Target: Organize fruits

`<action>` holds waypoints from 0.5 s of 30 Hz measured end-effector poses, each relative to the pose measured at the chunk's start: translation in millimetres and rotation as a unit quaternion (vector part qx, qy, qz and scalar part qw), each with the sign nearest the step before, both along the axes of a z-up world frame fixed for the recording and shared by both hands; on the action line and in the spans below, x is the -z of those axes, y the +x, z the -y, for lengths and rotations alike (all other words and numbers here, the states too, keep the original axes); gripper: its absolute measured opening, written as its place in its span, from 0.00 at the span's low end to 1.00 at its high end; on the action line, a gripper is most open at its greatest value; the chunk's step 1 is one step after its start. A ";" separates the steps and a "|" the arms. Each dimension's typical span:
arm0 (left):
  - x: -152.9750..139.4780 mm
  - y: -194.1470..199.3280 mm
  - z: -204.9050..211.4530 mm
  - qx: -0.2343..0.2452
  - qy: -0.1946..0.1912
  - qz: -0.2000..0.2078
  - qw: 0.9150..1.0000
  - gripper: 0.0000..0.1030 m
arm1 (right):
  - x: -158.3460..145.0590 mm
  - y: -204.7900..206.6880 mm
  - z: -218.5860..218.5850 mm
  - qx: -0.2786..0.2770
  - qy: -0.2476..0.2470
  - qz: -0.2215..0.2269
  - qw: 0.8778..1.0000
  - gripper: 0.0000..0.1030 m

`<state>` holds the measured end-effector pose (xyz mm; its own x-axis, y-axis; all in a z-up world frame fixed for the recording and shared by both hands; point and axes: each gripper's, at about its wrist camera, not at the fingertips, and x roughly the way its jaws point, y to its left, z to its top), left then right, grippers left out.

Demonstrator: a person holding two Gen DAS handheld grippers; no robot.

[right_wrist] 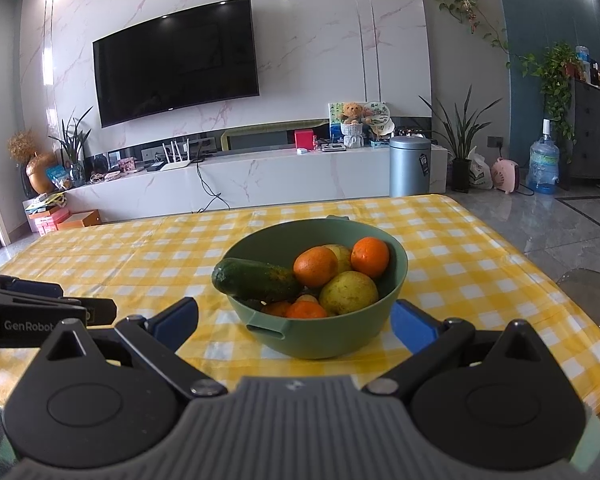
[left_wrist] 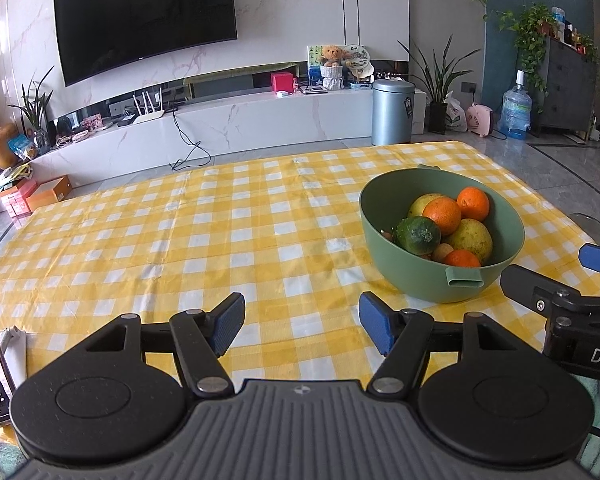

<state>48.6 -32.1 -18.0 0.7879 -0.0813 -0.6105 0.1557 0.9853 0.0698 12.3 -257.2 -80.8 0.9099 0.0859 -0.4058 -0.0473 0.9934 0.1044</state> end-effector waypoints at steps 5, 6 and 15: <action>-0.3 1.2 0.0 0.000 0.000 -0.001 1.000 0.75 | -0.1 0.0 -0.3 0.000 0.000 -0.001 1.000 0.96; 0.1 1.1 0.0 -0.001 -0.001 -0.001 1.000 0.75 | -0.2 0.0 -0.3 0.000 0.000 0.000 1.000 0.96; -0.2 1.2 -0.3 0.000 -0.001 -0.001 1.000 0.75 | -0.3 0.2 -0.7 0.000 -0.001 0.000 1.000 0.96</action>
